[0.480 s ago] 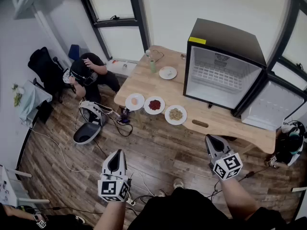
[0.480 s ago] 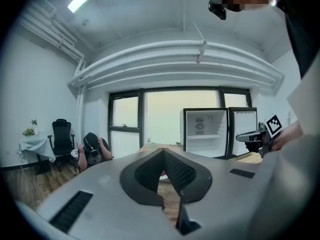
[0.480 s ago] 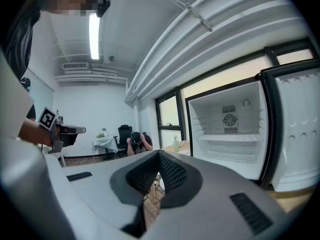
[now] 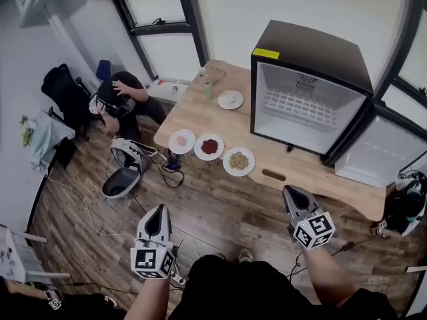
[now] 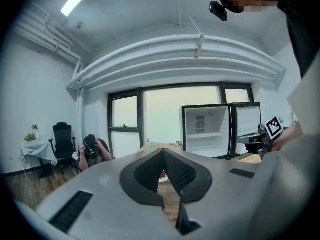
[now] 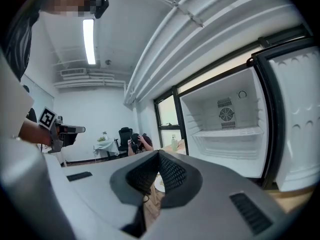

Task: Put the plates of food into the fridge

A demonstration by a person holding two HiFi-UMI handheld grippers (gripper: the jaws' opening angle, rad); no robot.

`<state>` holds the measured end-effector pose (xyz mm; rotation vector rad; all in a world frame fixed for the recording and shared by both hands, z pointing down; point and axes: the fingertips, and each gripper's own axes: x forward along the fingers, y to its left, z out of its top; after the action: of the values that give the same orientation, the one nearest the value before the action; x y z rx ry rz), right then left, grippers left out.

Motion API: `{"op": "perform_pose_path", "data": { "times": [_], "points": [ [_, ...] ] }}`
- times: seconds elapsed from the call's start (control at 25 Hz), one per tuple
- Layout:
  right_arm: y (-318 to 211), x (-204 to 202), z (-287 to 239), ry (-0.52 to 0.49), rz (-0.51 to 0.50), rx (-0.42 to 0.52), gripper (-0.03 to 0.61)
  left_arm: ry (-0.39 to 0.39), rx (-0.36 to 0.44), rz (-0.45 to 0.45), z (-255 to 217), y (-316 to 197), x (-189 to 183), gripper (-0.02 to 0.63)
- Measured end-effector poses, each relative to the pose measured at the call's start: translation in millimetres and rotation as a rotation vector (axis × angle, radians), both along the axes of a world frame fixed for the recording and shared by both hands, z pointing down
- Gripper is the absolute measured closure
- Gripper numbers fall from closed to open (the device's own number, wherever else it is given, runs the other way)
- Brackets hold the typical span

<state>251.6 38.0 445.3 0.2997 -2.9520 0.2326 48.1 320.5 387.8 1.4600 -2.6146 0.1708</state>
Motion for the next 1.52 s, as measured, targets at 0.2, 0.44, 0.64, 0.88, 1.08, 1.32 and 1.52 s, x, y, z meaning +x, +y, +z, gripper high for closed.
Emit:
{"op": "perform_pose_path", "data": {
  "times": [0.2,0.44,0.64,0.88,1.08,1.32,1.52],
  "points": [
    [-12,-9,2,-0.005,0.006,-0.017,0.557,-0.012,-0.002,0.007,-6,-19,-17,0.609],
    [-23,-26,7,0.005,0.027,-0.008,0.557,-0.023,0.009,0.058,0,-55,-46,0.609],
    [-23,-44,17,0.021,0.060,-0.021,0.557,-0.051,0.022,0.142,-1,-91,-76,0.609],
    [-28,-71,27,0.024,0.123,-0.051,0.557,-0.042,0.031,0.229,7,-129,-120,0.609],
    [-35,-97,43,0.012,0.192,-0.101,0.557,-0.025,0.027,0.307,18,-161,-159,0.609],
    [-27,-127,64,0.023,0.224,-0.166,0.557,-0.003,0.031,0.402,30,-197,-195,0.609],
    [-21,-147,95,0.038,0.290,-0.233,0.557,0.014,0.018,0.488,48,-222,-215,0.610]
  ]
}}
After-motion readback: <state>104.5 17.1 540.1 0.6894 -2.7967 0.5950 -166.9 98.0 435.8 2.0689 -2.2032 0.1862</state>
